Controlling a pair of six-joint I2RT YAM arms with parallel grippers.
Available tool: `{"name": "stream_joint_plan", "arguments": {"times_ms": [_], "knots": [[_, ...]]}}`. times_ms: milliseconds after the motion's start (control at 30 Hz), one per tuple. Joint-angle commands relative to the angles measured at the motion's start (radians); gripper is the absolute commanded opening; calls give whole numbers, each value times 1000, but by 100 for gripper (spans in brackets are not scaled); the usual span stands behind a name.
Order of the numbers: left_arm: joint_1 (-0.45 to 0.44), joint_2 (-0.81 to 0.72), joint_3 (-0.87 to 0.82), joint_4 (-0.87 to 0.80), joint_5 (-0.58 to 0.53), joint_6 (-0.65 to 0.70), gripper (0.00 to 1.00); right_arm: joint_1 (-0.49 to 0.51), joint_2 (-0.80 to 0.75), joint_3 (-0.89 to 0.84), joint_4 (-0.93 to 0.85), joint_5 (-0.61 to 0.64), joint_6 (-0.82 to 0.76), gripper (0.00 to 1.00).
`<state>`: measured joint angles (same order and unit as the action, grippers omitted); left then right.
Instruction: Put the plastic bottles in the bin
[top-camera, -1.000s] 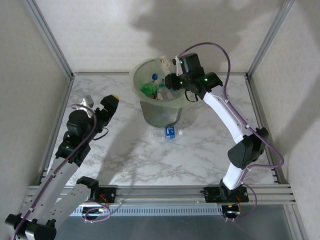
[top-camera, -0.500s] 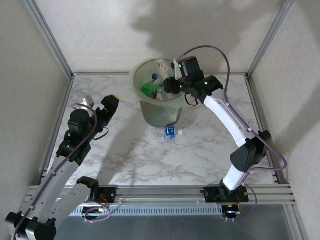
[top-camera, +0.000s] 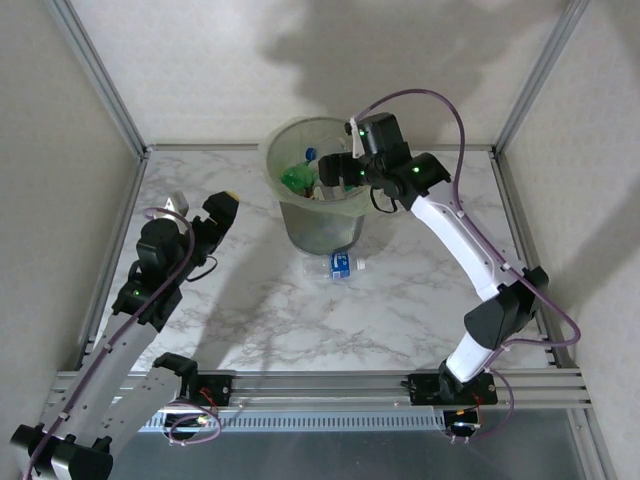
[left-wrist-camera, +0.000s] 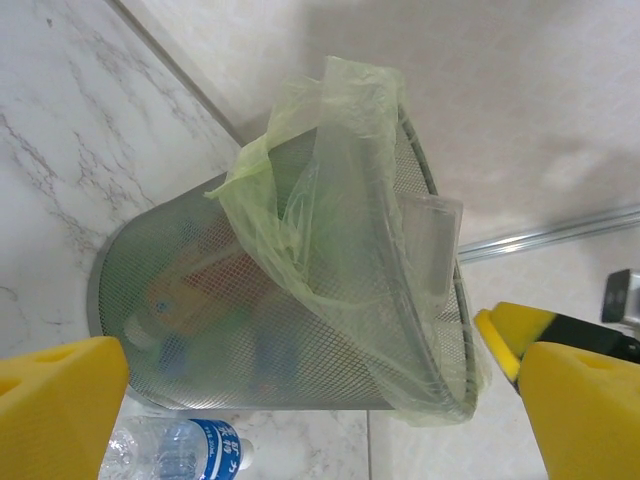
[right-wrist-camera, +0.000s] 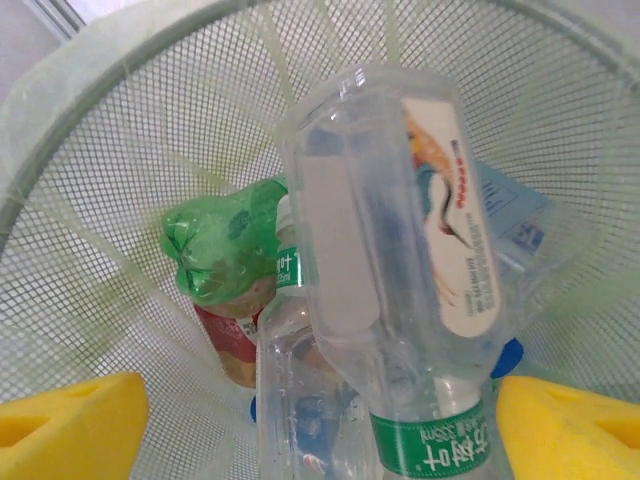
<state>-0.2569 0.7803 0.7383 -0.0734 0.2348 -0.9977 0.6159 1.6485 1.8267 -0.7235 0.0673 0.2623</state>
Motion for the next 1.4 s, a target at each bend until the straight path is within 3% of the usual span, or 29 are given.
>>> {"name": "stream_joint_plan", "arguments": {"times_ms": [0,167,267,367,600,1033,1233,1367], "knots": [[11,-11,32,-15,-19,25,100,7,-88,17,-2,39,27,89],[14,-10,30,-25,-25,36,99,12,-223,-114,30,87,56,88],[13,-8,26,-19,-23,32,99,11,-273,-171,50,85,61,75],[13,0,15,-1,-10,14,97,10,-240,-124,31,85,70,58],[13,-22,7,-22,-11,7,96,10,-72,9,38,33,103,45],[15,-43,-15,-54,-17,29,96,-42,222,183,31,53,107,41],[15,-39,-10,-70,-20,45,96,-41,213,205,33,29,111,42],[15,-32,-16,-56,-10,31,96,-12,115,170,37,51,100,53]]}}
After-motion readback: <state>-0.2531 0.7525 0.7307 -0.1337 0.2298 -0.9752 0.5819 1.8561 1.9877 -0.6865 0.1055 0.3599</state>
